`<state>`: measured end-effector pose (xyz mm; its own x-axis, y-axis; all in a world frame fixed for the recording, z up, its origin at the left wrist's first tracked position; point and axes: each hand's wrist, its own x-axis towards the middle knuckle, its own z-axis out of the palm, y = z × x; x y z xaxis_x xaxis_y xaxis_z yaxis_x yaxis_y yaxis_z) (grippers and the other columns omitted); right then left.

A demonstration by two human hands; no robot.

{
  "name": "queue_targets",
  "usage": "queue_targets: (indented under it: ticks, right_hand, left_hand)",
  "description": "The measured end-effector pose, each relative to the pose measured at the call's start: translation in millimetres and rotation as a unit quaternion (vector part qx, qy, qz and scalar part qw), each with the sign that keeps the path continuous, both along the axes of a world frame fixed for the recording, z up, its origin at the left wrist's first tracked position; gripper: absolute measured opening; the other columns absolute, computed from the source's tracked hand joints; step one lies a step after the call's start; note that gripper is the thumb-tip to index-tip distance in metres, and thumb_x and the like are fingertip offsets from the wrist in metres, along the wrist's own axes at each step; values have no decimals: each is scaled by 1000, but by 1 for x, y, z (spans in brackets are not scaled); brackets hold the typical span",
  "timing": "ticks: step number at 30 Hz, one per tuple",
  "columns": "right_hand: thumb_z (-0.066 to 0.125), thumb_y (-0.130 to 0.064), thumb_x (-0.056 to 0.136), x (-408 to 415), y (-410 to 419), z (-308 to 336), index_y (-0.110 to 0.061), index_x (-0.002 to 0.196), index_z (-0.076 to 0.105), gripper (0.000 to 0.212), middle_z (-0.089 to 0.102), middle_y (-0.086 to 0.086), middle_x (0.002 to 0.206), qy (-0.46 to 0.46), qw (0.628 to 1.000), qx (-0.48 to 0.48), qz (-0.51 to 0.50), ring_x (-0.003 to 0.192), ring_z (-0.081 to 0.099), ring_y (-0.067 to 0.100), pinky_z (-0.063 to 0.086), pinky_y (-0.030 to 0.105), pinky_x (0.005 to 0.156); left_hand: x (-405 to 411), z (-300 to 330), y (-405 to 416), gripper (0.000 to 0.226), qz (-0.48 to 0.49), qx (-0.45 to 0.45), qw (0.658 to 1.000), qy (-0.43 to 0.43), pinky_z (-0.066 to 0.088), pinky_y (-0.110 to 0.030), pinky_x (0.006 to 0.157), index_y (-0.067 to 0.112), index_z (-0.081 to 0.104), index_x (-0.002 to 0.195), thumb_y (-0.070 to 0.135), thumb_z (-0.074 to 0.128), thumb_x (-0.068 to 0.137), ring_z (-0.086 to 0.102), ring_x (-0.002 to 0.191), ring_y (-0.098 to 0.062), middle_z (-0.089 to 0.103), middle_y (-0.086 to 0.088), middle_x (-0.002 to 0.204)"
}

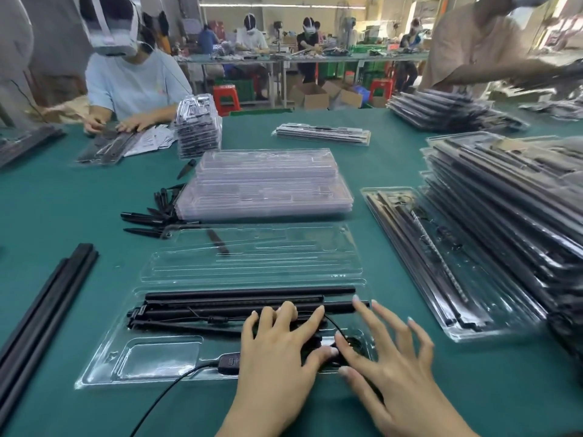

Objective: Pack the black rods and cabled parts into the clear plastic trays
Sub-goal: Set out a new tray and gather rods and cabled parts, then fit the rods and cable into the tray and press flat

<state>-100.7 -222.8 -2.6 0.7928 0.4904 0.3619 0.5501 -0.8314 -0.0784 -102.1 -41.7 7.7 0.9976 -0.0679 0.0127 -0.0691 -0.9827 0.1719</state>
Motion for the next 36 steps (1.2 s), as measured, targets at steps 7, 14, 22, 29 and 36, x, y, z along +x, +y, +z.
queue_targets:
  ticks: [7,14,22,29,36]
  right_hand:
    - [20,-65,84,48,-2,38,-58,105,62,47,17,-29,148,317,937,146,20,137,2,-10,0,26,109]
    - [58,-41,89,133,32,51,-24,151,14,79,34,7,148,425,706,564,-55,127,43,23,35,35,102]
    - [34,-92,65,104,-6,68,-14,65,74,88,64,-7,89,391,770,475,171,96,62,9,46,29,92]
    - [25,-82,81,49,-10,34,-61,141,-4,69,-6,-22,157,208,956,-107,175,145,-10,1,-5,37,120]
    - [20,-52,100,38,-12,17,-36,146,33,50,37,3,150,36,974,-151,168,134,41,28,28,43,100]
  left_hand:
    - [2,3,-3,60,-1,19,1000,-4,4,-37,117,52,11,146,68,26,90,22,132,-13,27,11,141]
    - [2,0,-1,60,9,-4,1000,-10,3,-36,117,53,14,145,69,29,89,22,129,-13,27,13,137]
    - [1,9,-4,47,12,-47,997,-64,46,-36,100,59,58,115,73,51,71,62,100,-9,62,13,109]
    - [-3,-8,-5,58,28,-91,993,-69,-17,-26,110,45,30,144,63,41,90,23,139,-5,34,13,149]
    - [-12,6,22,62,-110,-32,993,-11,-31,-21,106,30,-13,145,55,10,94,-20,143,-5,-24,20,148]
